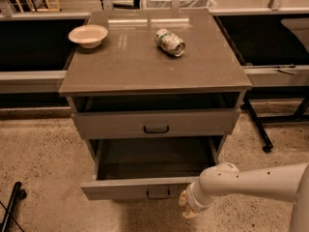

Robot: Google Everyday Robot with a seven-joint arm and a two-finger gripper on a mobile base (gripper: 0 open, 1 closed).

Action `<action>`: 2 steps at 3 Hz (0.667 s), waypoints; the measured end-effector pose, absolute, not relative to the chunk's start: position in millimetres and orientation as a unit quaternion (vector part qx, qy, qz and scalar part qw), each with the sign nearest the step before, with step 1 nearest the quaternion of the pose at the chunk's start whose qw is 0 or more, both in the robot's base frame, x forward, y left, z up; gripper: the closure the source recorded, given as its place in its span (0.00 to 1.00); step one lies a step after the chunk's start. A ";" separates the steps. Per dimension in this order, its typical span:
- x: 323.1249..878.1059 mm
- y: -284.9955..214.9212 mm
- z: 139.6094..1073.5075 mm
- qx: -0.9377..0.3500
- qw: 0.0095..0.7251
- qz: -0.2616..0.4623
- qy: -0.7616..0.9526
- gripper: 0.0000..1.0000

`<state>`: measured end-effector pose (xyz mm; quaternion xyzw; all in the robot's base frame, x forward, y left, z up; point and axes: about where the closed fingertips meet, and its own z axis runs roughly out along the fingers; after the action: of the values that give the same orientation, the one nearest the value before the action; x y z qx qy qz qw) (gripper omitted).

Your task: Close middle drawer

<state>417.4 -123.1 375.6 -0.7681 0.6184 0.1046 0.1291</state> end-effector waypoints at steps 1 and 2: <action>436.2 -124.6 373.0 -0.771 0.127 0.090 0.618 0.84; 451.8 -131.0 378.9 -0.754 0.144 0.055 0.638 0.77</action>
Offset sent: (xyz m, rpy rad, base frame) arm 0.0489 -0.0144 0.0136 -0.0611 -0.1781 -0.1519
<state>451.8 -131.0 378.9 -0.7544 0.6380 0.0551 0.1441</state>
